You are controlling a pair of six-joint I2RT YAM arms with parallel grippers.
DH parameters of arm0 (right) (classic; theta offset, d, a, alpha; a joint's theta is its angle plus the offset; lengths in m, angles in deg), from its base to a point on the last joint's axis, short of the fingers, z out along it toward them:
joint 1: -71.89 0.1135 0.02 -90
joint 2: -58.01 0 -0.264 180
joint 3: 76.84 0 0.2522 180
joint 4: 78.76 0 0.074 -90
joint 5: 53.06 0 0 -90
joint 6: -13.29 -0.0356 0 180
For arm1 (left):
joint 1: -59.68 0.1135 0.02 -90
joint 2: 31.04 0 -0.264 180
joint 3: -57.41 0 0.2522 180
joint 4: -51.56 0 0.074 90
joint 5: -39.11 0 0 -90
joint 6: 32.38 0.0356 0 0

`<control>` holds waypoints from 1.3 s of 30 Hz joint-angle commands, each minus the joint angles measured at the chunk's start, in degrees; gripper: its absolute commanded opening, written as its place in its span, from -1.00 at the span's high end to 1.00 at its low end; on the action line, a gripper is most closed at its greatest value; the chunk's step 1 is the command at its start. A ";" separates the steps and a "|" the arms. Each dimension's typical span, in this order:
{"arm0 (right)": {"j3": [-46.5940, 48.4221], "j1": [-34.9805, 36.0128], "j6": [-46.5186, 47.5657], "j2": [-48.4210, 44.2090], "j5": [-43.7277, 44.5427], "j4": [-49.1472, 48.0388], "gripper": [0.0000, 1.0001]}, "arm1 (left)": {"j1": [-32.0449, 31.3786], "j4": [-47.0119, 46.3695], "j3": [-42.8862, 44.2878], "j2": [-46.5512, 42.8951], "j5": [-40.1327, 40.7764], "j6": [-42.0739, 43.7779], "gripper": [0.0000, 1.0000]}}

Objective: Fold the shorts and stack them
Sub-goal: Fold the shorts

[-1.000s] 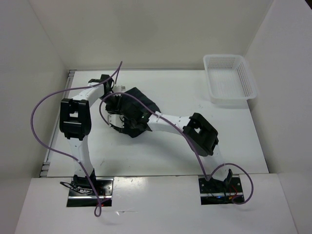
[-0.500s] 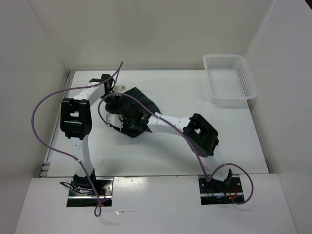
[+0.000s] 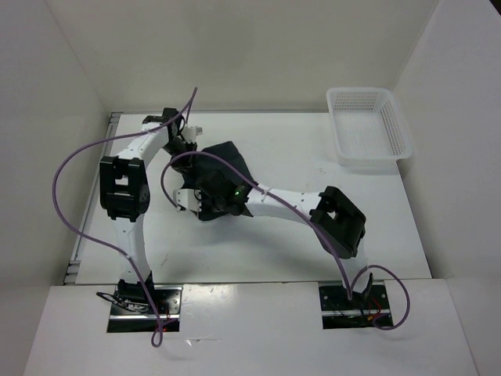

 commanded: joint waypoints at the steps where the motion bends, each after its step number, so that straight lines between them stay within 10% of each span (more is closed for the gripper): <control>1: -0.53 1.47 -2.05 -1.57 -7.90 5.60 0.97 | 1.11 -6.88 2.78 3.09 0.94 0.38 0.91; 9: 2.45 1.47 -6.34 -3.23 -7.65 4.73 0.02 | 1.11 -7.41 6.38 5.12 1.55 0.38 0.74; 17: 3.51 -11.41 -31.27 -15.89 -12.83 -3.46 -0.18 | 0.58 -7.41 6.38 3.36 0.50 0.38 0.74; 29: -5.01 -31.48 -53.53 -4.39 -21.79 -6.43 -0.42 | -4.08 -6.88 8.75 2.83 6.81 0.38 0.59; 39: -9.92 -35.18 -59.69 1.24 -25.57 -8.63 -0.48 | -4.61 -5.83 9.28 4.58 9.81 0.38 0.04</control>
